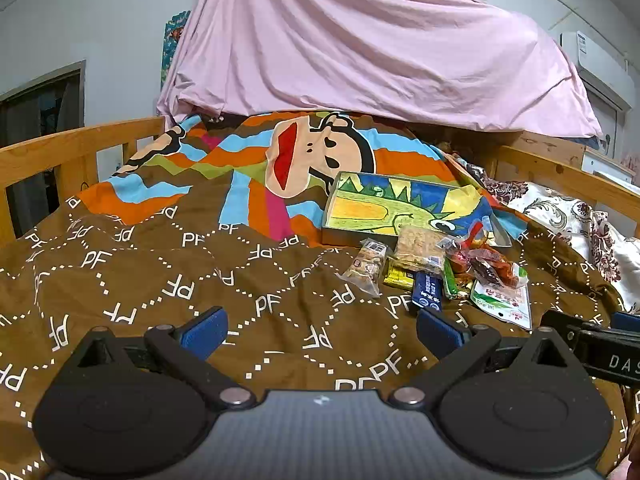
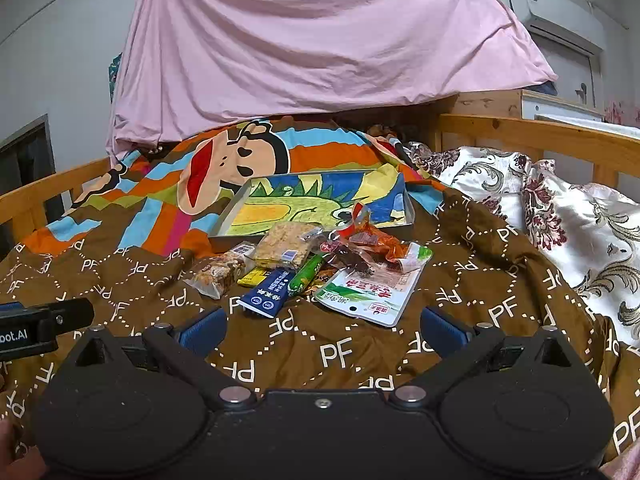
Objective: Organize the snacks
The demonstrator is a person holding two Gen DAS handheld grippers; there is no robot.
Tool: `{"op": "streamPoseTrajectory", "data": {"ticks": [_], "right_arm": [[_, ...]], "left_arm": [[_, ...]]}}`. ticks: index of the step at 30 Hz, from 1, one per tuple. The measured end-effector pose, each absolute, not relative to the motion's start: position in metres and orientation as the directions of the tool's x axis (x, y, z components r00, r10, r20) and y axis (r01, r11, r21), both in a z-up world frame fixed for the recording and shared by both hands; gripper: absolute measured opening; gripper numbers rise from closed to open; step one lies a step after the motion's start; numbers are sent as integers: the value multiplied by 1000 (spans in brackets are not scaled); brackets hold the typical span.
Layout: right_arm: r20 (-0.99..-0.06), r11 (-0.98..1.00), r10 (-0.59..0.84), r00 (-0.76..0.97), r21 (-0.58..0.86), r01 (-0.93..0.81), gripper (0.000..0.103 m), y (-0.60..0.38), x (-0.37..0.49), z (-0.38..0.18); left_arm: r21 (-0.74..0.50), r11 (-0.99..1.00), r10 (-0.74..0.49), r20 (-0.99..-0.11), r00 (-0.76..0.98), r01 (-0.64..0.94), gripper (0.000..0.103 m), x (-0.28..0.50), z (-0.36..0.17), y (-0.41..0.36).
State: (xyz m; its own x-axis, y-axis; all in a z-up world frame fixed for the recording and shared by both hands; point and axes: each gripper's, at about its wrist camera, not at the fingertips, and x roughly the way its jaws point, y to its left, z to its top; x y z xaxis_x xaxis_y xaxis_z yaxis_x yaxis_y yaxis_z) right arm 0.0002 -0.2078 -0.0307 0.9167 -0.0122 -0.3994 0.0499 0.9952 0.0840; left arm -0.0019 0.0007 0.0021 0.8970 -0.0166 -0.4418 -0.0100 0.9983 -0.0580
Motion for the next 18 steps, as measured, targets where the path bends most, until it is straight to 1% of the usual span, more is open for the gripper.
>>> {"op": "streamPoseTrajectory", "data": {"ticks": [18], "right_arm": [[-414, 995, -10, 910, 89, 51, 102, -209, 4, -33]], "left_arm": [[-55, 998, -9, -450, 893, -17, 102, -1, -2, 5]]}}
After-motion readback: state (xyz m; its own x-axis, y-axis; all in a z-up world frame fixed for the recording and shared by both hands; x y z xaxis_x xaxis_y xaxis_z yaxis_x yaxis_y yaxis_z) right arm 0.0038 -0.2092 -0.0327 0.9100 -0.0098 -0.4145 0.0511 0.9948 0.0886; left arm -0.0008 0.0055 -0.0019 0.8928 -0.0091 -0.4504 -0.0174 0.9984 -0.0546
